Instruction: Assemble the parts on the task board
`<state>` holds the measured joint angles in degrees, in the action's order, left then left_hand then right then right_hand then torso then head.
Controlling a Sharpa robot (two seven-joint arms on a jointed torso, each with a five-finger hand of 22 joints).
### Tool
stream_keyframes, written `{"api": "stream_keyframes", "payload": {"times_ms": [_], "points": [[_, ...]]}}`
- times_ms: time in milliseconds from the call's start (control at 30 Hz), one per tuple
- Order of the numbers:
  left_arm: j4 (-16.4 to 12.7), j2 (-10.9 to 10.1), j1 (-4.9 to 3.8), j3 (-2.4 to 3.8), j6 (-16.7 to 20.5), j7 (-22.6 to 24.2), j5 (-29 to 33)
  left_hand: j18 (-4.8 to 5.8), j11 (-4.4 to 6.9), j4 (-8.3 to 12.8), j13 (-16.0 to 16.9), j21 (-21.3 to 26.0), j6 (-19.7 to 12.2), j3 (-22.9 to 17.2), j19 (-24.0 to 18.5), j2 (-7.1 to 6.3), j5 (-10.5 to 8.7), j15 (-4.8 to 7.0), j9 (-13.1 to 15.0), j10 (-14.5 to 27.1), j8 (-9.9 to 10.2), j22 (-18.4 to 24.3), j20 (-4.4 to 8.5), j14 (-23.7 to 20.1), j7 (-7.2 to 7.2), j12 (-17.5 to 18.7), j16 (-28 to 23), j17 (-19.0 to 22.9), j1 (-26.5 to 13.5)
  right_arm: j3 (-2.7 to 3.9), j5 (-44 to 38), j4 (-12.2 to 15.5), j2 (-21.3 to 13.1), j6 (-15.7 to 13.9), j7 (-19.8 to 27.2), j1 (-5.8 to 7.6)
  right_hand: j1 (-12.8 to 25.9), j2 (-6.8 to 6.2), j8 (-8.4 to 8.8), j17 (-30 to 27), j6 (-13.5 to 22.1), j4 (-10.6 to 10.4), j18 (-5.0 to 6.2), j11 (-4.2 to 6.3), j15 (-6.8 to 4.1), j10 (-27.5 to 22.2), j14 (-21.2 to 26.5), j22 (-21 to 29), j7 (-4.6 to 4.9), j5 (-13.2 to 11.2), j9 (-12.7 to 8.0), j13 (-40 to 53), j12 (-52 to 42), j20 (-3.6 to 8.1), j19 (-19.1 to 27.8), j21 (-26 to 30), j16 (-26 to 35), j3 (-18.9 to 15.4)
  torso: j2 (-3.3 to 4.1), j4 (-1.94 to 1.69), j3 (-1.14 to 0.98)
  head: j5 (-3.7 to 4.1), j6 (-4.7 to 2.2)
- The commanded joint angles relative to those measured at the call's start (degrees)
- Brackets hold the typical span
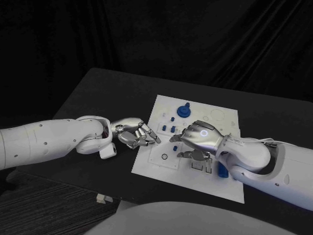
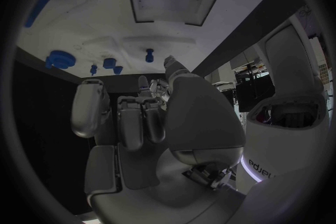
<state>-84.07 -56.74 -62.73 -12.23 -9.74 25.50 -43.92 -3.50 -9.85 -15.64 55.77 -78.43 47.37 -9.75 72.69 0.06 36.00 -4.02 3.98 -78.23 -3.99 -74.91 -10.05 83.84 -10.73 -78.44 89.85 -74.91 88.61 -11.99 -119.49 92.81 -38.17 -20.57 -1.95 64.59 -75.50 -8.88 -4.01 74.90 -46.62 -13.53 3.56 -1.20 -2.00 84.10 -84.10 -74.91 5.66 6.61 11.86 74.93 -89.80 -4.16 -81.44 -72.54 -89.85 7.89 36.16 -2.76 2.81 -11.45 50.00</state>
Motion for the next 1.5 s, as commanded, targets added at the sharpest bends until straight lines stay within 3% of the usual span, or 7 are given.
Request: {"api": "stream_keyframes", "payload": {"times_ms": [33,333,500,700,933,1100,1500], "points": [[-0.54,-0.27,0.05,0.04,0.88,1.32,0.14,-0.80,3.99,-0.10,34.23,0.42,-0.76,-0.43,-0.57,-0.59,-0.06,0.54,-0.11,-11.77,0.32,-6.79,0.15,6.16,0.21,-11.56,0.15,-15.09,-0.02,0.12,7.95,0.88,-1.71,-6.27,-0.12,1.85,0.63,0.28,-0.82,15.10,-1.71,-1.47,0.35,0.36,-0.06,5.90,-5.90,-9.93,-0.03,1.24,-0.23,15.07,-0.20,-0.17,0.57,0.93,-0.15,0.00,0.00,0.01,-0.01,1.22,0.00],[-1.90,-1.64,-1.05,0.07,3.90,3.72,0.15,-1.99,5.58,-0.69,30.10,5.52,-1.85,-0.62,-5.93,-0.71,-2.53,2.10,0.08,-7.08,0.00,-4.47,1.68,6.16,1.55,-9.09,0.15,-15.09,-2.29,0.11,25.94,2.78,-9.01,-5.33,-0.22,9.99,-1.77,1.04,-1.35,3.59,-7.11,-2.58,3.19,-1.91,0.89,-27.25,-2.27,-2.68,0.54,3.64,-1.92,-38.31,71.57,-0.47,4.80,20.78,16.30,1.79,-0.01,-0.06,-0.01,3.33,0.00],[-2.52,-1.89,-2.57,0.08,5.88,5.86,0.85,-5.93,3.58,-0.64,-7.00,33.59,0.12,-1.04,-34.15,0.05,-7.32,-0.29,0.45,34.65,-0.44,9.60,0.29,-42.01,0.50,28.10,-24.17,25.72,-8.84,0.10,28.95,2.35,-11.50,-0.22,-1.58,11.93,-2.59,-1.25,-0.03,-0.88,-4.99,-3.25,4.02,-4.37,1.15,-36.16,-0.78,-0.98,-2.11,0.29,-2.90,-48.53,82.50,-1.13,5.86,26.03,22.12,-0.74,0.01,-0.01,-0.01,3.01,0.00],[-3.06,-1.94,-3.38,0.08,6.89,9.67,9.57,-2.95,-2.77,-1.01,-25.06,51.00,-0.91,2.66,-44.66,0.64,-10.36,-7.03,0.65,45.10,-0.21,18.91,-3.32,-59.04,1.70,50.73,-52.19,44.71,-12.77,0.09,26.90,0.82,-12.49,6.65,-4.24,11.69,-2.28,-4.59,-0.14,-3.54,-3.82,-3.54,4.47,-4.65,1.50,-39.04,0.34,0.33,-1.97,-1.70,-4.05,-55.73,85.74,-1.39,7.05,30.70,25.03,-3.71,-0.06,0.10,-0.02,2.56,0.00],[-3.04,-1.94,-3.57,0.06,5.09,13.51,14.99,-5.47,3.66,-1.12,-45.19,67.23,-11.59,10.38,-54.29,3.46,-11.92,-3.02,-0.12,61.84,0.67,30.07,-2.56,-73.43,3.06,66.14,-75.46,65.77,-11.25,0.08,25.90,-0.28,-12.89,8.98,-3.52,9.12,-3.74,-6.08,0.05,-9.24,-1.81,-3.64,6.03,-4.64,2.15,-43.76,6.03,3.81,-2.03,1.02,-5.17,-60.06,85.22,-1.98,13.63,43.80,32.55,-4.90,-0.05,0.10,-0.04,2.72,0.00],[-2.99,-2.00,-3.58,0.05,4.53,14.43,15.99,-6.38,6.71,-1.10,-51.15,72.18,-16.52,14.53,-57.63,5.49,-11.96,-2.55,-0.53,68.50,0.92,34.12,-3.20,-79.19,5.76,69.71,-83.98,71.95,-9.99,0.08,25.73,-0.67,-12.80,7.91,-1.98,8.08,-2.63,-6.05,0.03,-9.04,-1.36,-3.63,5.95,-4.96,2.35,-41.46,6.11,3.29,-1.33,-1.04,-5.54,-60.90,83.25,-2.23,13.24,43.29,31.37,-5.01,-0.05,0.10,-0.04,2.59,0.00],[-2.31,-1.83,-3.41,0.03,3.08,14.38,16.43,-6.73,5.76,-0.97,-53.31,73.48,-15.94,17.12,-56.98,7.36,-9.96,-2.83,-0.27,69.01,0.67,36.15,-4.56,-78.56,5.11,68.06,-84.39,73.15,-6.33,0.08,25.65,-1.36,-11.96,7.83,-0.89,6.39,-6.13,-3.45,-0.28,-9.67,-0.83,-3.37,5.70,-5.67,2.68,-37.47,5.47,1.92,0.79,4.12,-6.26,-63.70,80.98,-2.63,11.07,41.77,29.39,-2.48,-0.07,0.08,-0.02,2.82,0.00]]}}
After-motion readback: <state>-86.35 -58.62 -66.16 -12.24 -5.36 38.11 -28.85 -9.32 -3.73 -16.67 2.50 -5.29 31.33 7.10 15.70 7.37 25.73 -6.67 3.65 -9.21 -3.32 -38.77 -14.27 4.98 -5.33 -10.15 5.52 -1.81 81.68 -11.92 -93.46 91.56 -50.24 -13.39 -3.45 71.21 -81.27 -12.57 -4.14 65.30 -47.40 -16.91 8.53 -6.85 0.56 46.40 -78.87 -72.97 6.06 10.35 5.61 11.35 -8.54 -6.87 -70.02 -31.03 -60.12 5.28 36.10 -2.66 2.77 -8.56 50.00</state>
